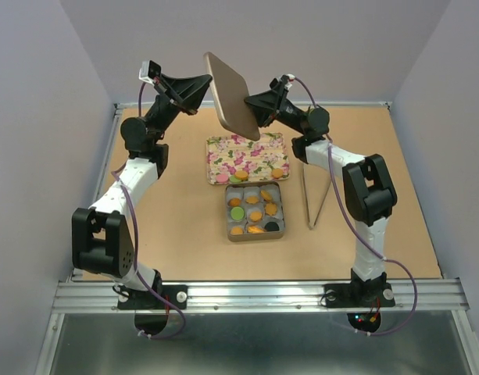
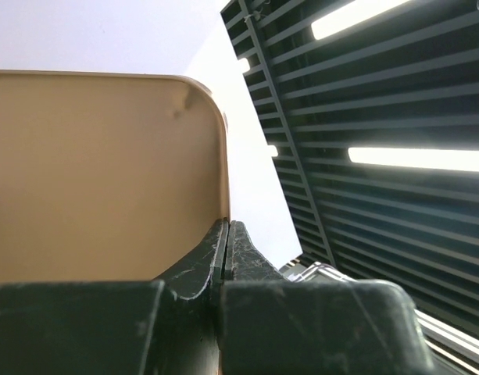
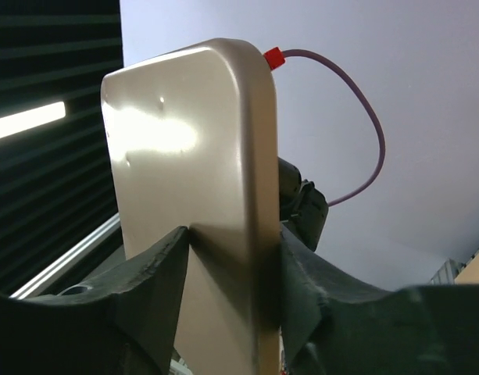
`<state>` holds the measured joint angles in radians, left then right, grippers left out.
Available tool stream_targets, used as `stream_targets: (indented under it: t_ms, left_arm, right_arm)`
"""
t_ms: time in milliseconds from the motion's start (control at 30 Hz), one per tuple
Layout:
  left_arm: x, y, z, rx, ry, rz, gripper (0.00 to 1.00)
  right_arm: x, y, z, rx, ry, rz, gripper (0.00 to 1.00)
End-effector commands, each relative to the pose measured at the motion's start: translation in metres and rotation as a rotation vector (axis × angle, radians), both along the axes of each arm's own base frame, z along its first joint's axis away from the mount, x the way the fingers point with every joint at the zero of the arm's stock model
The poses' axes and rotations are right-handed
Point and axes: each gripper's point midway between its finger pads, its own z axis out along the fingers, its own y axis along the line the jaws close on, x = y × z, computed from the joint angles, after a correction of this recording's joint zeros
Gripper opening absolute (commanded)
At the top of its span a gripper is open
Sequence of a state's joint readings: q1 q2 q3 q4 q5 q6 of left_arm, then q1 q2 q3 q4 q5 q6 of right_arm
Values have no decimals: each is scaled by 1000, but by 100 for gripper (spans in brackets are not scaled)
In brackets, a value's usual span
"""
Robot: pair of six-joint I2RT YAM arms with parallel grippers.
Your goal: Pack the cookies
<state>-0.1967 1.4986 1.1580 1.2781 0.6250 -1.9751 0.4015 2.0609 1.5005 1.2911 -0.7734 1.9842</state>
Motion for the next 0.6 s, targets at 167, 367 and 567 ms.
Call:
stream_targets:
  t_ms: [167, 367, 567]
  left_arm:
    - [-139, 33, 29, -141, -742, 27, 0]
    - [-109, 46, 0, -114, -589, 47, 12]
    - [-100, 52, -18, -53, -536, 58, 21]
  right_arm:
    - [-103, -41, 76, 258, -524, 21, 29]
    - [-106, -46, 82, 283, -511, 1, 18]
    - [-111, -55, 101, 343, -511, -5, 0]
